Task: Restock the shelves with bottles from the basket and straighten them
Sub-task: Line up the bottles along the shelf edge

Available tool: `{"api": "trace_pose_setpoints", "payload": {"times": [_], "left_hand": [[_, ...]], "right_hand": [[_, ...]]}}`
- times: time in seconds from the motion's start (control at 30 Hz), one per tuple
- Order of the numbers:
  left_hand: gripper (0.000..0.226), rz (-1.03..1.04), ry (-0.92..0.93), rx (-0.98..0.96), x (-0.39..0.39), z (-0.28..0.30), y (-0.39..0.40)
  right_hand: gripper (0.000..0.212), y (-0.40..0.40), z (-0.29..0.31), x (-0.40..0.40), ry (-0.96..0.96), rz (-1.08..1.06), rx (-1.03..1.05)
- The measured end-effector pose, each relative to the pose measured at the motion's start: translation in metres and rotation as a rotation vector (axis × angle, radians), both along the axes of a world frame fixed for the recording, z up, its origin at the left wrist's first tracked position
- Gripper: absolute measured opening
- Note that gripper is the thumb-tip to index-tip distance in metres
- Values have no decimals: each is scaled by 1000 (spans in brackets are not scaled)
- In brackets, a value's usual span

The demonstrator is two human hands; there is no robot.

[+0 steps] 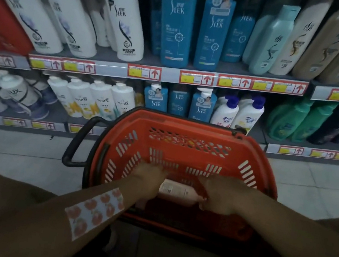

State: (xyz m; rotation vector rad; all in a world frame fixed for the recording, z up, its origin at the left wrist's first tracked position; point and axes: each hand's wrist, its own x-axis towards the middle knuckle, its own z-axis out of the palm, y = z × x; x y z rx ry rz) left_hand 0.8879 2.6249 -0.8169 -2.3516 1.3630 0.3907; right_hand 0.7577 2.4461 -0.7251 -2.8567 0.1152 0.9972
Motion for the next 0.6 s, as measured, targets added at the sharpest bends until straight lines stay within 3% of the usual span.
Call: {"api": "trace_pose_setpoints", "payload": {"times": [0.1, 0.27, 0.37, 0.43, 0.53, 0.6], "left_hand": [[53, 49, 76, -12, 3, -21, -16], [45, 107, 242, 60, 17, -67, -38], [46, 133, 326, 116, 21, -96, -52], [42, 128, 316, 140, 23, -121, -55], [21, 87, 195, 2, 23, -168, -58], [21, 93, 182, -37, 19, -190, -58]], "right_hand": [[62, -14, -24, 0, 43, -47, 48], [71, -44, -52, -3, 85, -117, 142], [59, -55, -59, 3, 87, -155, 208], [48, -64, -64, 9, 97, -148, 212], [38, -78, -69, 19, 74, -127, 189], [34, -83, -73, 24, 51, -123, 184]]}}
